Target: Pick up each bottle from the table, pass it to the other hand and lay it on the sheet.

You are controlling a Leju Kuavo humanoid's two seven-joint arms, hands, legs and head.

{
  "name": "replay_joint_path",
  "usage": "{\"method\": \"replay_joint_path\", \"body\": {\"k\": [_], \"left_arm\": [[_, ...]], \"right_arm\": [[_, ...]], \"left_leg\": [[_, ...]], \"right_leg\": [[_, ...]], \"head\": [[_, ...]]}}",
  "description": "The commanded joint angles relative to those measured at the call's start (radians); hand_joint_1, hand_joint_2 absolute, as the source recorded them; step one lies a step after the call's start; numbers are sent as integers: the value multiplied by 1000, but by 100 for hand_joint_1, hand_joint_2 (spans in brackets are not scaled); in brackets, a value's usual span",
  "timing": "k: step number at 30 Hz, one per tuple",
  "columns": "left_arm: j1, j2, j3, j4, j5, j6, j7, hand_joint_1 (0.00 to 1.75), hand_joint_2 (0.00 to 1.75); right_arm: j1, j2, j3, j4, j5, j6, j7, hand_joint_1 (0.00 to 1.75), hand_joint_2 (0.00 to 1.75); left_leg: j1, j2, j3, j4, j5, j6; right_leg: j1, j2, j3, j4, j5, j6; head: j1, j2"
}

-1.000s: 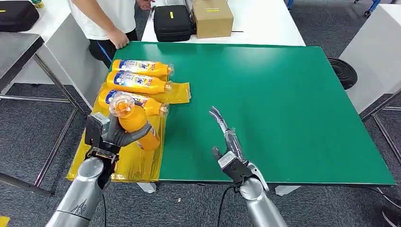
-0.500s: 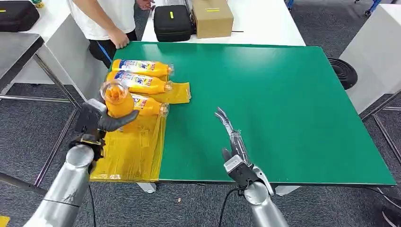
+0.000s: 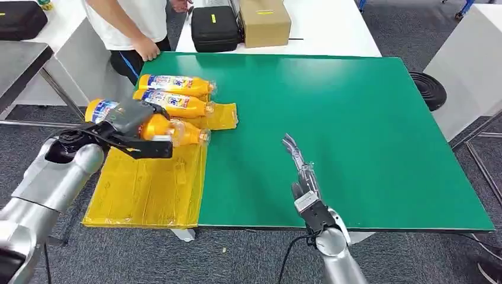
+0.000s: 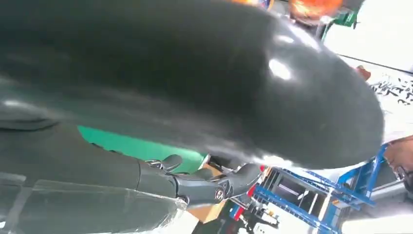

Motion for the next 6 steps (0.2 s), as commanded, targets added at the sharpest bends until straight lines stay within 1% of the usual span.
{"method": "replay_joint_path", "body": {"k": [1,3,4,5,6], "left_arm": [[-43,58,-309,75,-50,17,28,175,175],[-55,84,-342,64,-54,-20,25,175,175],[-61,94,-352,63,-51,-30,23,175,175],[-68,101,-359,69,-49,-44,19,175,175],[-71,106,-363,76,-44,-48,17,175,175]], "right_arm": [[21,4,-48,-16,15,3,0,0,0],[15,2,-46,-8,15,4,0,0,0],[11,1,-46,-2,15,4,-1,0,0],[8,0,-46,3,15,4,-1,0,0],[5,-1,-46,8,15,4,-1,0,0]], "left_leg": [[0,0,7,-1,-3,0],[0,2,3,0,-2,0],[0,2,6,0,-3,0],[1,2,3,0,-2,0],[1,3,5,0,-3,-1]], "right_leg": [[1,-2,8,-1,-3,-3],[1,1,3,0,-1,-2],[1,0,6,0,-2,-3],[1,0,3,0,-1,-2],[1,1,5,0,-2,-3]], "head": [[-1,0],[0,0],[0,0],[-1,0],[0,0]]}}
